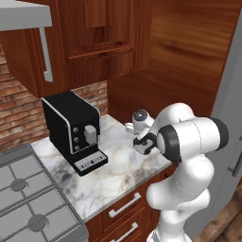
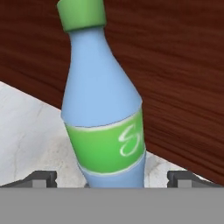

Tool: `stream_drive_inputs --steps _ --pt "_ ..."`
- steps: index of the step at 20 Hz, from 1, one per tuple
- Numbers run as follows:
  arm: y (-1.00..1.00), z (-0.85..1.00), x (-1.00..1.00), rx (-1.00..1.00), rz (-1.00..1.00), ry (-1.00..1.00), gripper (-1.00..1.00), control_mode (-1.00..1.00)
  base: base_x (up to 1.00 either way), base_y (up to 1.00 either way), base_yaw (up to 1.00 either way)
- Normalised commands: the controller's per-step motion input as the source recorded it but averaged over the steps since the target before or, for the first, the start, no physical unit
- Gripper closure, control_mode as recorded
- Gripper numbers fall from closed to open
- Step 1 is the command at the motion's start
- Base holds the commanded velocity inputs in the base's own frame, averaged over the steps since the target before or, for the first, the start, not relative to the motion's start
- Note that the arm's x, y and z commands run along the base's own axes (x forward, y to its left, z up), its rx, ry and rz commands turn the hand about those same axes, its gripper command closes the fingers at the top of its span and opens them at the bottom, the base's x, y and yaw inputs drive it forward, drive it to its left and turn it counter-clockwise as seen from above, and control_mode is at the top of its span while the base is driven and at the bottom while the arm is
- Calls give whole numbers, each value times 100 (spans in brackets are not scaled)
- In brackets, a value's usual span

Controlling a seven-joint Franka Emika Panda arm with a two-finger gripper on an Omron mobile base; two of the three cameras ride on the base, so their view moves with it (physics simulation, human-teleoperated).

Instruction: Place the drinks on the dining counter in a tight cluster.

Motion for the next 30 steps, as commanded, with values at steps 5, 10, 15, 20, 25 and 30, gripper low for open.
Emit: stream_drive_inputs --steps 5,10,15,20,25,30 --pt "-4 -1 3 0 0 0 -100 -100 0 0 0" --pt "0 -3 7 0 0 0 -100 -100 0 0 0" --pt "0 0 0 0 0 0 -100 -100 0 0 0" --pt "0 0 0 0 0 0 100 -100 0 0 0" --pt "0 0 0 0 0 0 100 -100 0 0 0" --pt "0 0 0 0 0 0 100 -100 0 0 0"
